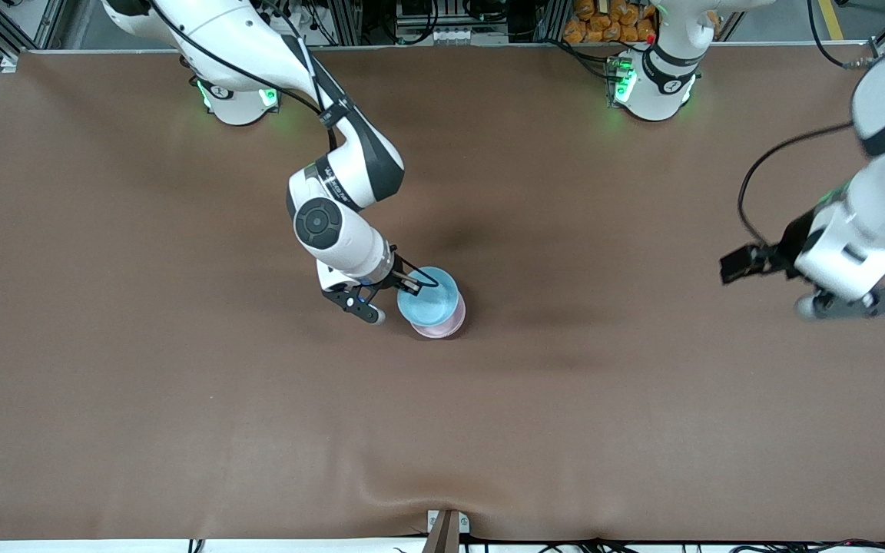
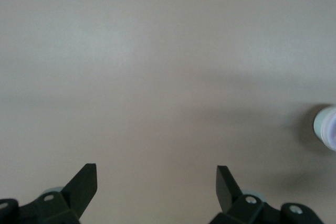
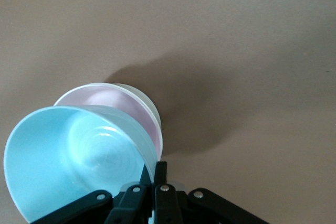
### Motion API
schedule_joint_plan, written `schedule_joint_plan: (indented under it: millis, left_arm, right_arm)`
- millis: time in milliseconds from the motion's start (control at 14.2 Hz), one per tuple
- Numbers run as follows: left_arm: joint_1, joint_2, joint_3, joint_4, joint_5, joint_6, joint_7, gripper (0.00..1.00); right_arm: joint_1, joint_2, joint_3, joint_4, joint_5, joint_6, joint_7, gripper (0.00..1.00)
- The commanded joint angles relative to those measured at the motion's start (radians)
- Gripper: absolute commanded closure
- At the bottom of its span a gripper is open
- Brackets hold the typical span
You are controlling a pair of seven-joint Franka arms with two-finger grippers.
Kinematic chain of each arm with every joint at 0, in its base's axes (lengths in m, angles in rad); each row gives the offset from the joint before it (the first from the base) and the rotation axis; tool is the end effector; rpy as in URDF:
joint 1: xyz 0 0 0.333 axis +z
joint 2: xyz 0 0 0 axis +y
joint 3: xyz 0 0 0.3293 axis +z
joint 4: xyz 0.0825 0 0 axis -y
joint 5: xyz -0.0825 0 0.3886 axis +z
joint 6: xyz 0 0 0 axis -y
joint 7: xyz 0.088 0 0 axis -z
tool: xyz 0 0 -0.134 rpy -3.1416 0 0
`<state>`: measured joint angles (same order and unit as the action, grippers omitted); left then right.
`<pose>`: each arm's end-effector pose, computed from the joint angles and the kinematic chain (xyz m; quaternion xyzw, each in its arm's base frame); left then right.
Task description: Stack pink and blue bowls on white bowl
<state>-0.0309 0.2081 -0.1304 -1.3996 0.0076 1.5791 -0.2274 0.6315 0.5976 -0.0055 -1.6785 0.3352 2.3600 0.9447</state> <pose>0.6172 -0.0912 0.5708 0.9993 0.0342 -0.0150 0.0069 0.5632 0.4207 0.2449 -0.9550 0.2678 0.0561 0.1148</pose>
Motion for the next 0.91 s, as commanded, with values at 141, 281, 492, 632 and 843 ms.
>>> schedule_joint_plan:
  millis: [141,281,492,632,843]
  left_arm:
    - [0.002,-0.136,0.066,-0.032,-0.003,-0.109,0.126,0.00]
    - [0.003,-0.211,0.066,-0.071,-0.015,-0.197,0.126,0.00]
    - [0.026,-0.272,0.069,-0.124,-0.029,-0.186,0.151,0.00]
    - [0.028,-0.289,0.074,-0.127,-0.028,-0.189,0.158,0.00]
    - [0.028,-0.280,0.074,-0.121,-0.015,-0.166,0.183,0.00]
  right_arm:
    - [0.020,0.037,-0.010,0.028,0.024,0.028,0.031,1.00]
    - [0.022,0.056,-0.010,0.048,0.024,0.031,0.031,1.00]
    - [0.022,0.059,-0.010,0.054,0.022,0.030,0.031,1.00]
    - [0.020,0.065,-0.010,0.057,0.021,0.031,0.031,1.00]
    - [0.022,0.070,-0.010,0.057,0.019,0.033,0.031,1.00]
